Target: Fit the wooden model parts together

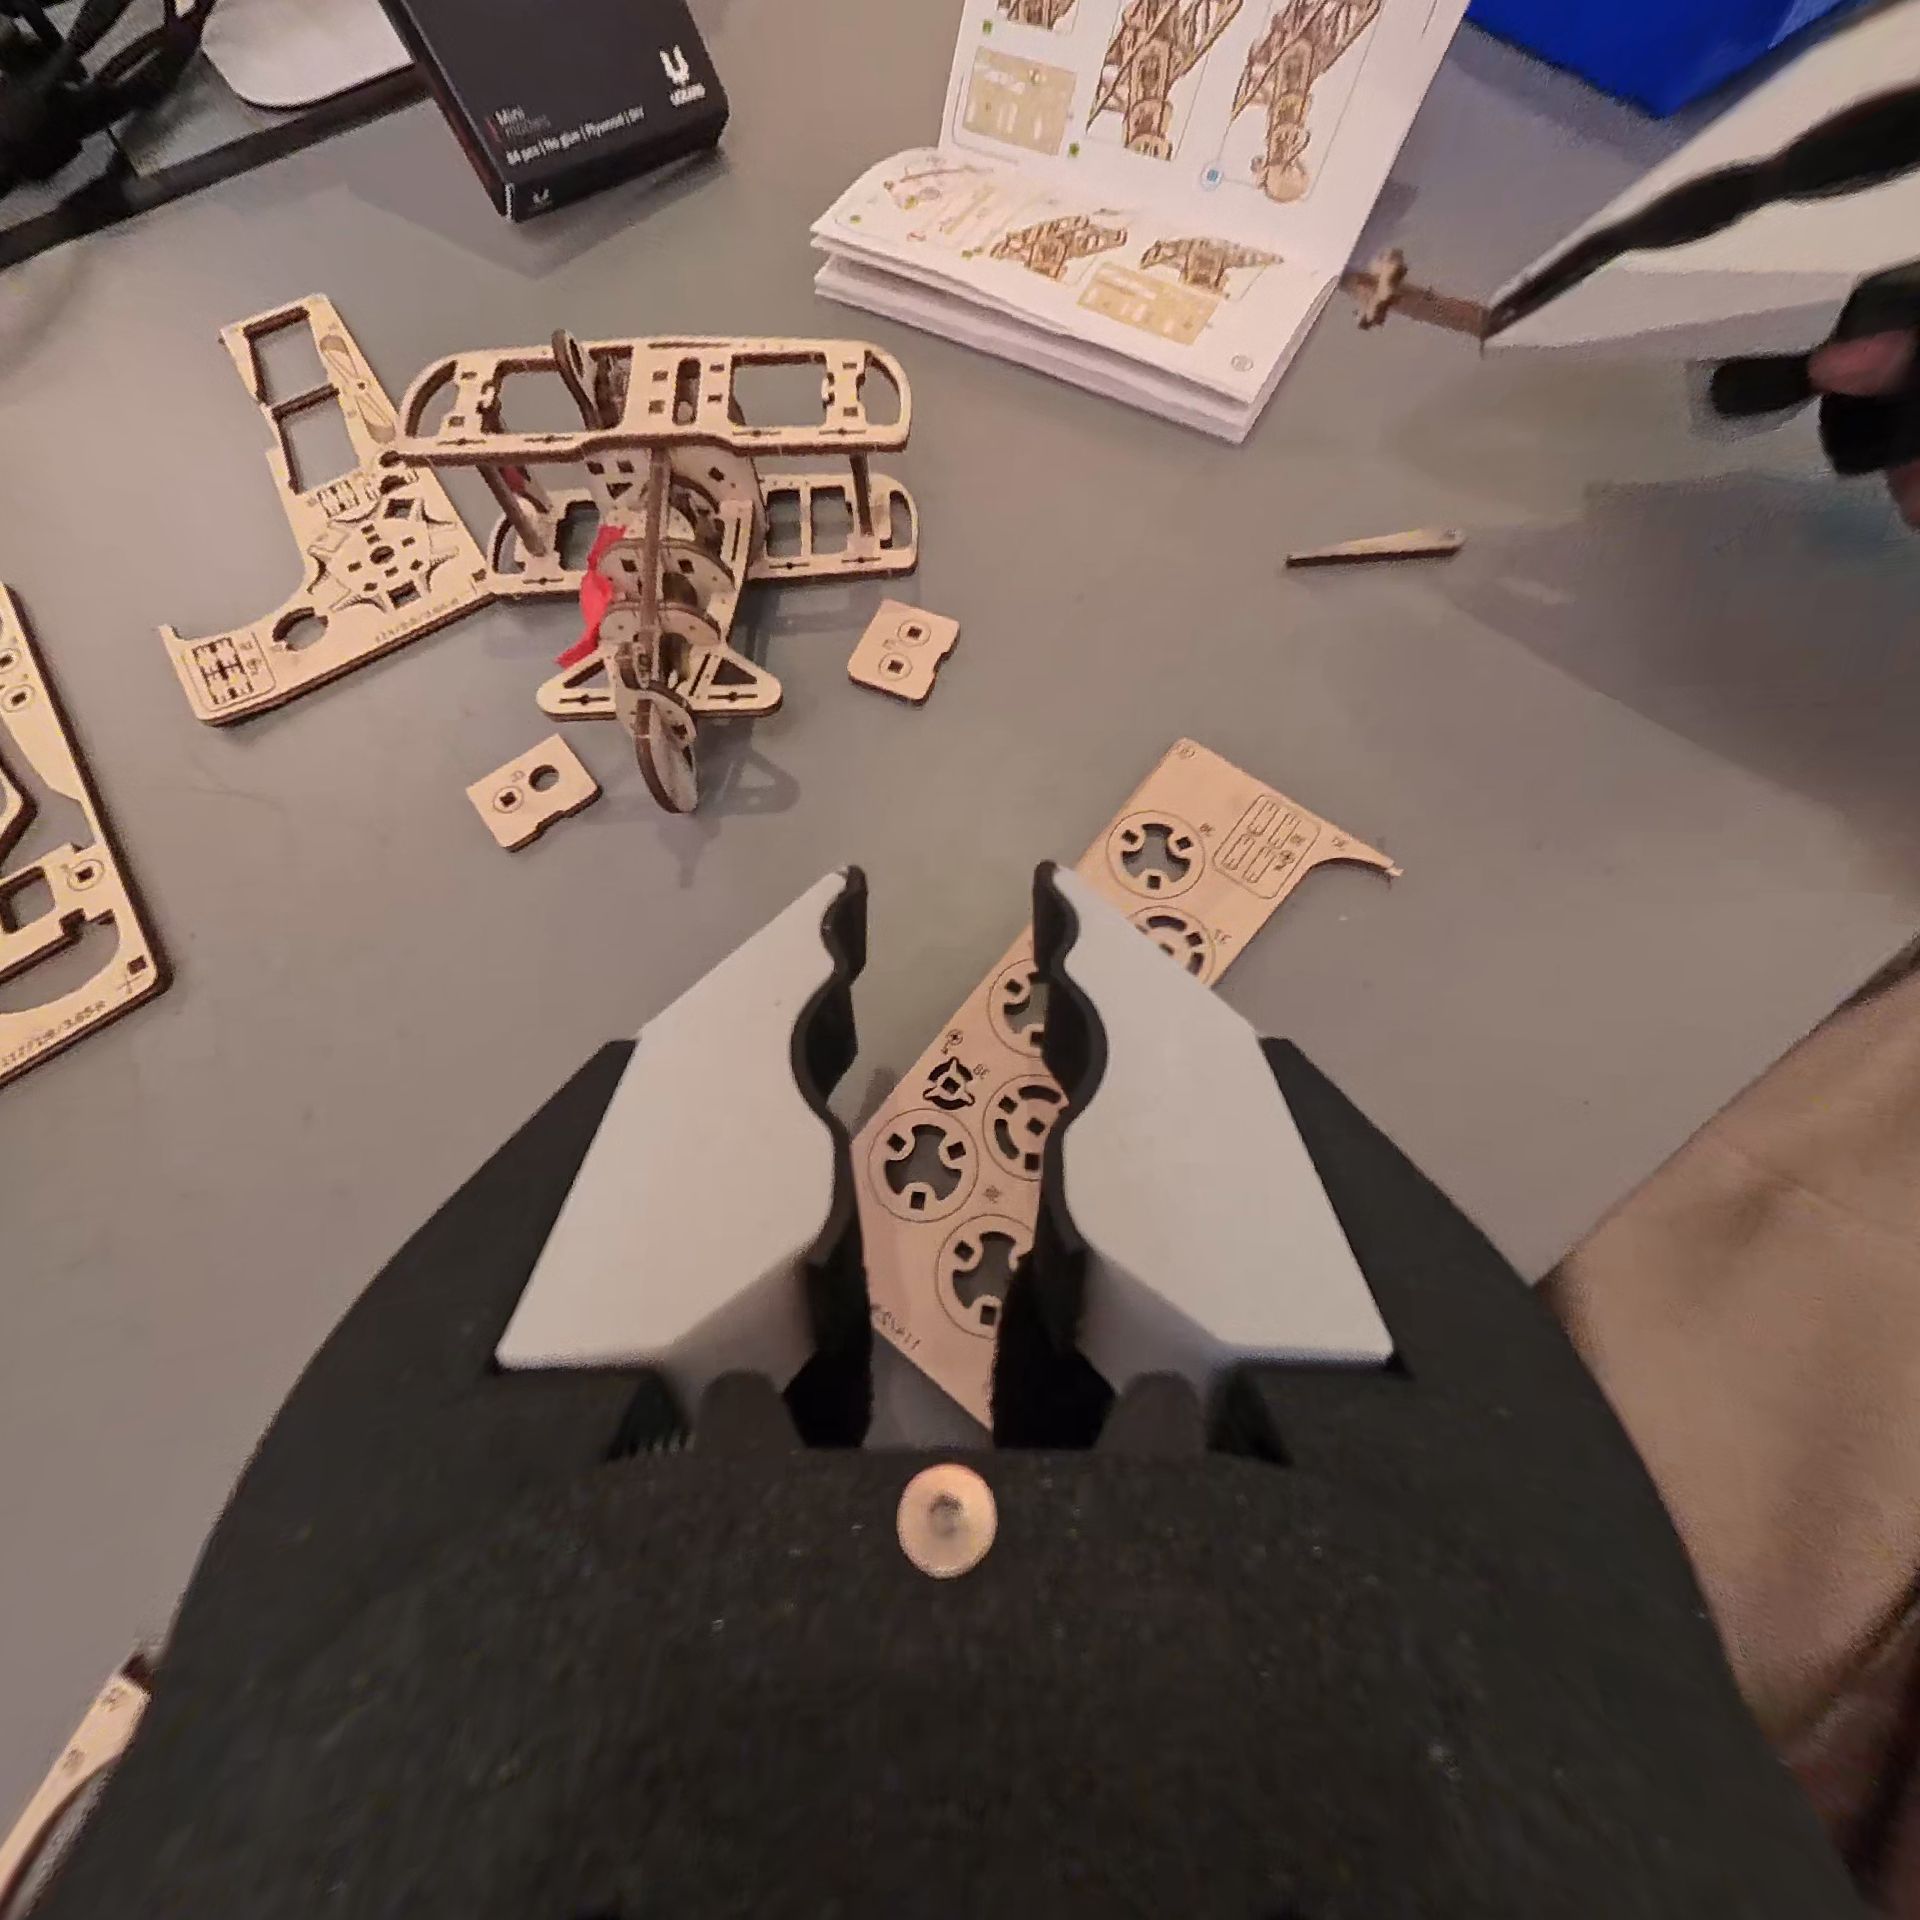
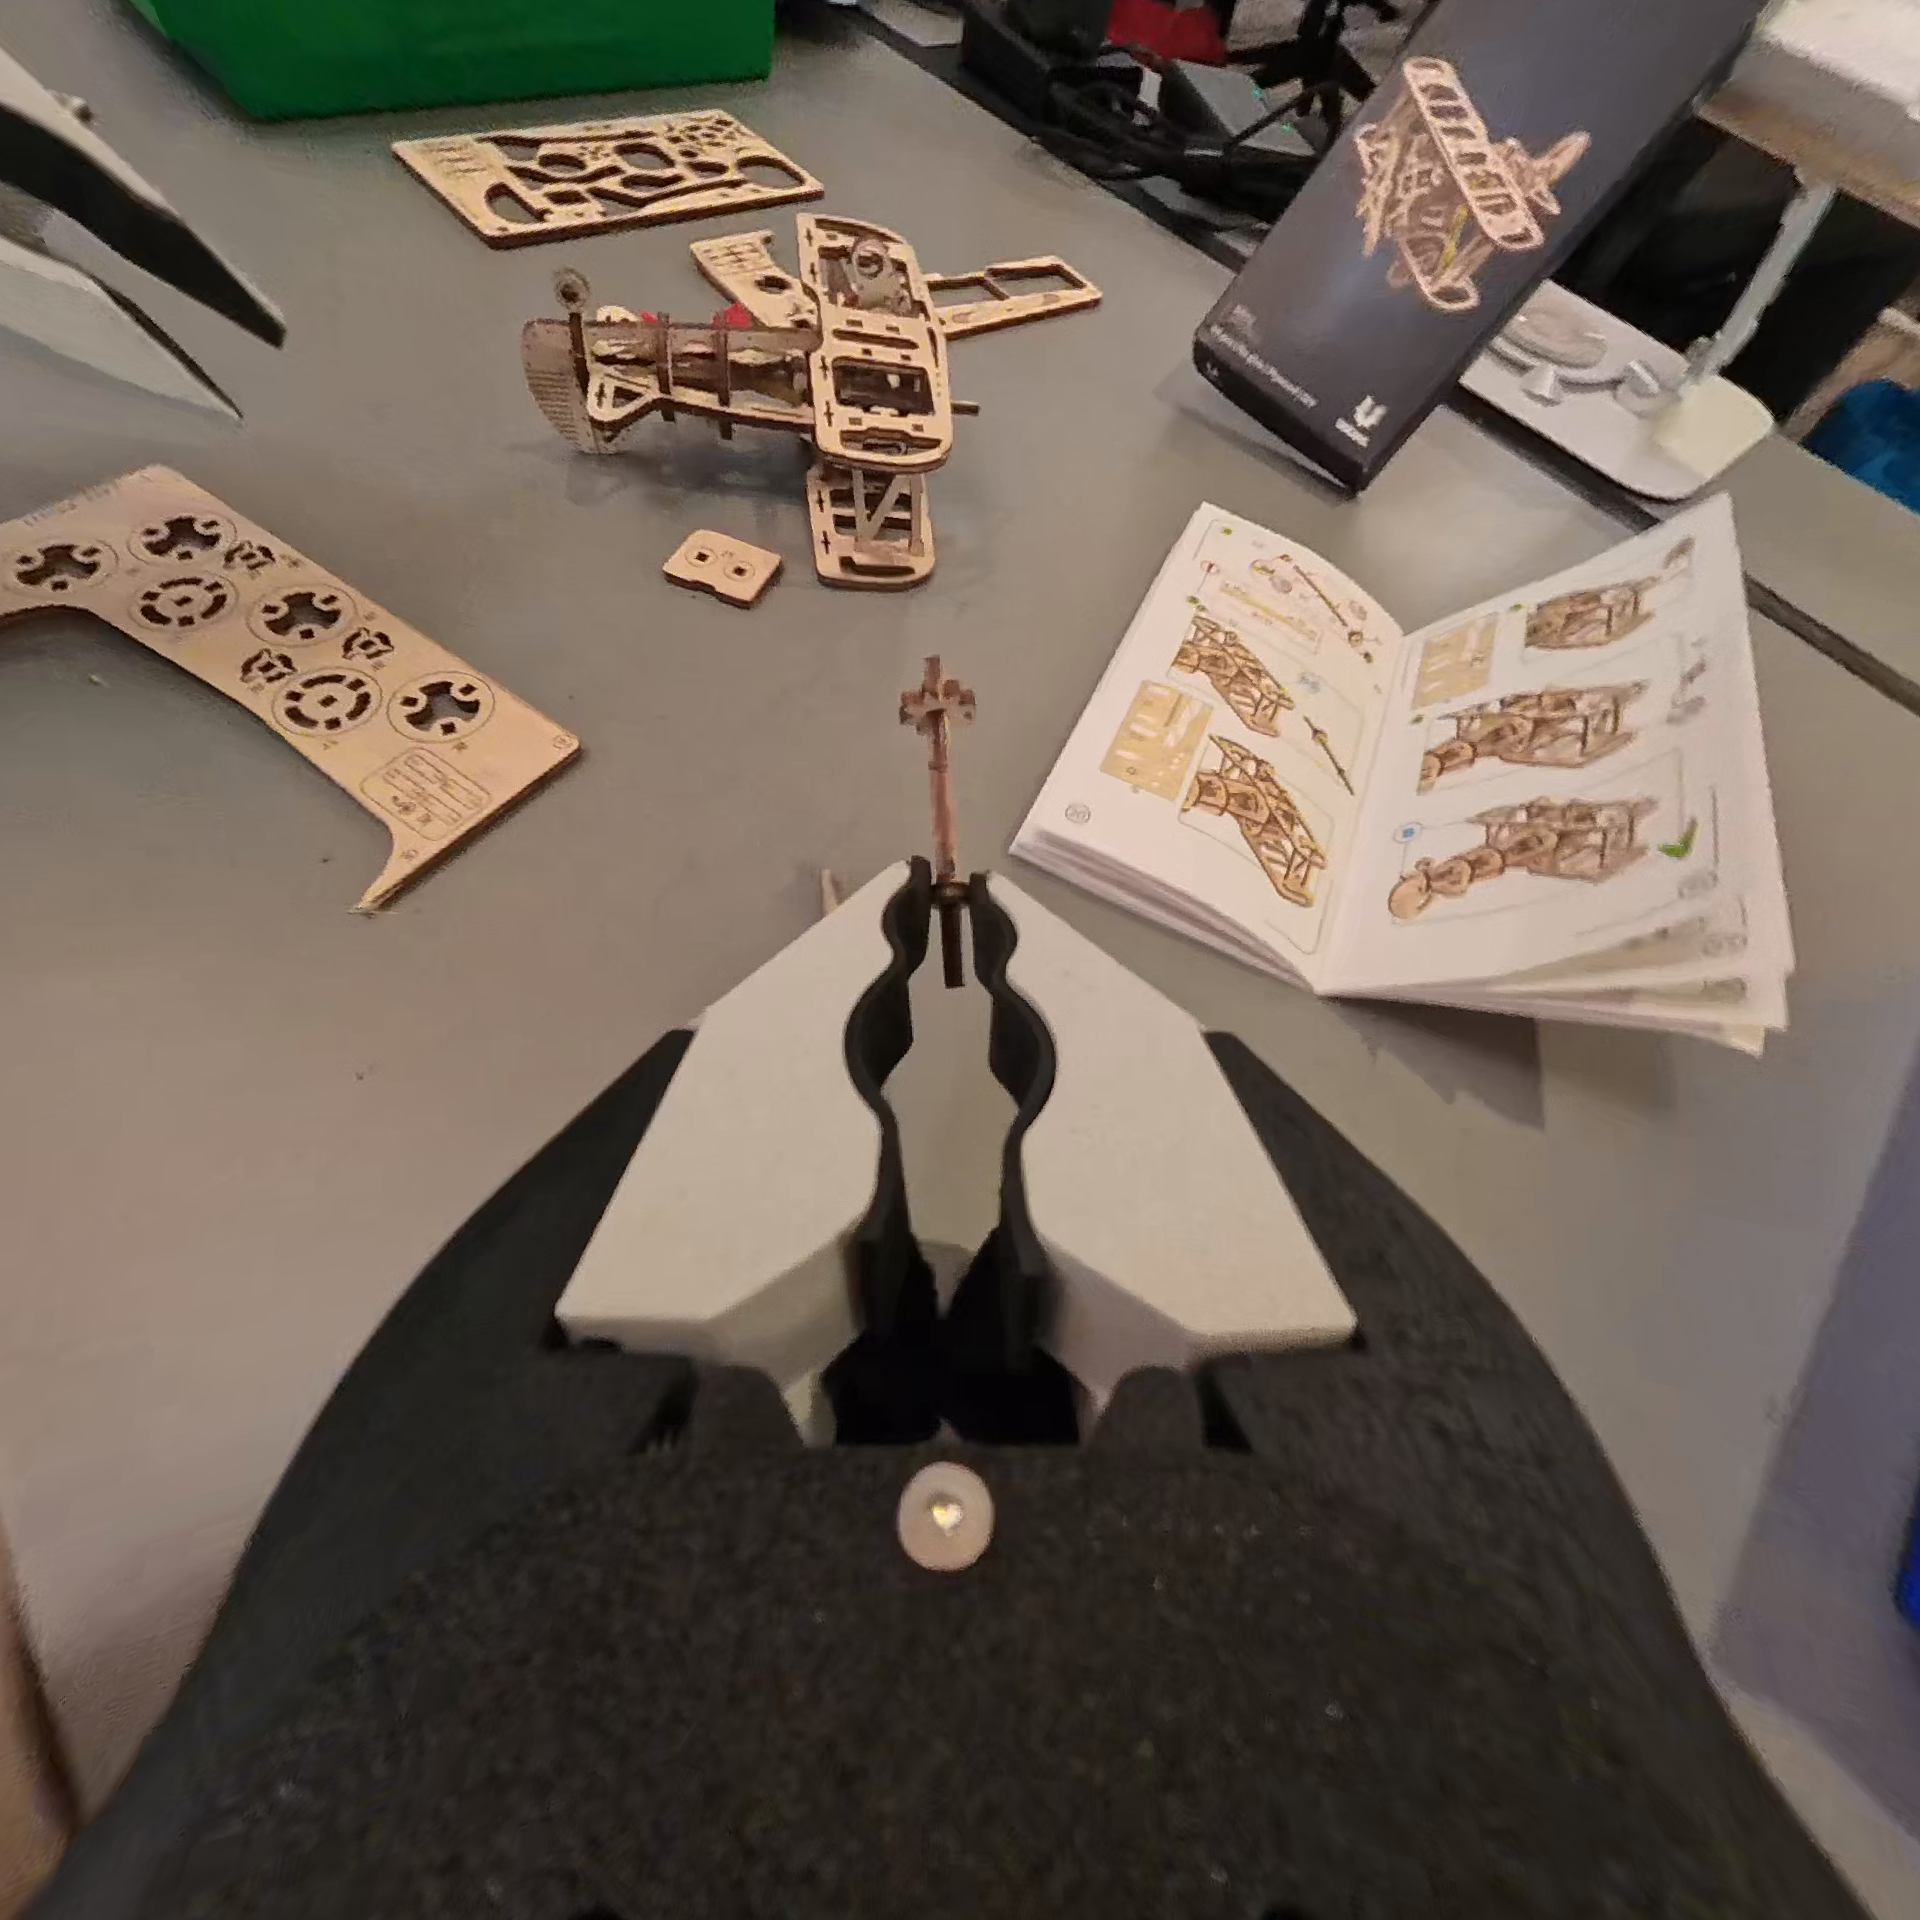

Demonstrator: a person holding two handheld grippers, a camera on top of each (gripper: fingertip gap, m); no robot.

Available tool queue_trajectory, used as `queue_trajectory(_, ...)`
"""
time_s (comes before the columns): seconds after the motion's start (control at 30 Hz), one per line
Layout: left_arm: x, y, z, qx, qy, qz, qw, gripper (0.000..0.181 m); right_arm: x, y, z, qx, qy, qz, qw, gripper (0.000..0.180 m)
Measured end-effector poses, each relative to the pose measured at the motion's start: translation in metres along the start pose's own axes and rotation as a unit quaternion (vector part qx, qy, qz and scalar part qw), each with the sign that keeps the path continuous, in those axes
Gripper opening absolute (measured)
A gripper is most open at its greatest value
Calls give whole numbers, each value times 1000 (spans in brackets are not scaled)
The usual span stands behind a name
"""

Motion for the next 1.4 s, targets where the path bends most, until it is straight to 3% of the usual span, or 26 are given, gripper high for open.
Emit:
queue_trajectory(0.13, 6, 0, -3, 37, -1, -26, 999, 30, 16, 14, -13, -36, 6, -72, 997, 6)
queue_trajectory(0.17, 7, 1, -5, 48, 2, -32, 998, 30, 20, 12, -15, -21, 3, -136, 991, 6)
queue_trajectory(0.23, 7, 4, -10, 64, 14, -31, 997, 29, 21, 2, -22, 49, 11, -328, 943, 6)
queue_trajectory(0.3, 9, 11, -18, 71, 39, -5, 997, 29, 23, -1, -24, 57, 32, -335, 940, 6)
queue_trajectory(0.43, 21, 20, -32, 68, 65, 44, 995, 30, 41, 0, -26, 79, -23, -341, 936, 6)
queue_trajectory(0.6, 34, 25, -39, 66, 75, 59, 993, 29, 49, 5, -31, 171, 19, -418, 892, 6)
queue_trajectory(0.77, 32, 25, -48, 98, 99, 27, 990, 24, 48, 11, -27, 186, 26, -394, 900, 6)
queue_trajectory(0.97, 40, 24, -51, 75, 99, 60, 990, 23, 48, 15, -24, 208, 28, -379, 901, 6)
queue_trajectory(1.27, 45, 21, -47, 101, 78, 26, 992, 19, 42, 26, -23, 204, 60, -281, 936, 6)
queue_trajectory(1.4, 45, 22, -49, 85, 81, 44, 992, 19, 41, 22, -25, 196, 64, -295, 933, 6)
Point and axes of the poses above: each gripper's, where its closed fingertips meet, x out along the fingers, z out of its underside, y = z × x across the jaws, the point moved 10 cm from there along -x, back along the fingers, and after that the axes turned 14 degrees about -y, right-handed, at the moved point
